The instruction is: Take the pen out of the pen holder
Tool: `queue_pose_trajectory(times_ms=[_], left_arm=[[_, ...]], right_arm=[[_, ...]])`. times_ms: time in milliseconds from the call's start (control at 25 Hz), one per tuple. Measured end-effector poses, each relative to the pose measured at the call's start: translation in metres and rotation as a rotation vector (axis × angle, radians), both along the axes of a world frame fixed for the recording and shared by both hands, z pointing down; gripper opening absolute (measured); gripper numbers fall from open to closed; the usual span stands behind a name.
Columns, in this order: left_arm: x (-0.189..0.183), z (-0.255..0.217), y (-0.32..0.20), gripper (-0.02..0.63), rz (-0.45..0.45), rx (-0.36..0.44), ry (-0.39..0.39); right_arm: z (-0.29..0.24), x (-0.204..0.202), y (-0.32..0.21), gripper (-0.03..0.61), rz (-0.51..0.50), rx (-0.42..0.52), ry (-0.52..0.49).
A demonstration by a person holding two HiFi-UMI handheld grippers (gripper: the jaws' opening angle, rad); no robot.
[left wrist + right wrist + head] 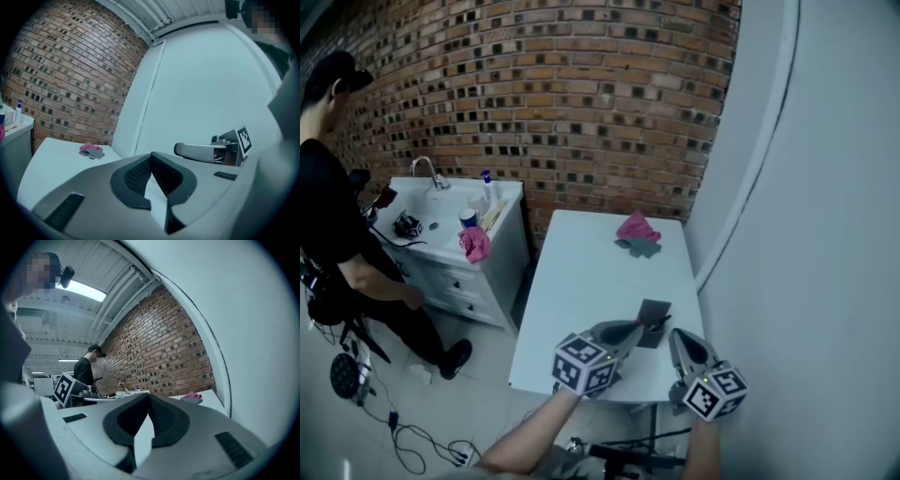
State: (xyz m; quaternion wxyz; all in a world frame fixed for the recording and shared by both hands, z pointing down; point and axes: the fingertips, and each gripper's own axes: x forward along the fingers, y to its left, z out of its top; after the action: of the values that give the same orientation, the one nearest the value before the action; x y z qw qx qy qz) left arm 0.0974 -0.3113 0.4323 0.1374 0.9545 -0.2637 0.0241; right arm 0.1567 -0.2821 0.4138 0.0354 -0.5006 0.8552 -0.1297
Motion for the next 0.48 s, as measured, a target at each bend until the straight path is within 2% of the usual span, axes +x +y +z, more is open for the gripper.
queue_pose_trajectory(times_ms=[480], left_arm=[[0.013,0.029,-0.017,-0.005,-0.066,-0.037,-0.05]], right_arm=[[0.015,0.007,-0.007,-0.014,-0.06,-0.019,-0.009]])
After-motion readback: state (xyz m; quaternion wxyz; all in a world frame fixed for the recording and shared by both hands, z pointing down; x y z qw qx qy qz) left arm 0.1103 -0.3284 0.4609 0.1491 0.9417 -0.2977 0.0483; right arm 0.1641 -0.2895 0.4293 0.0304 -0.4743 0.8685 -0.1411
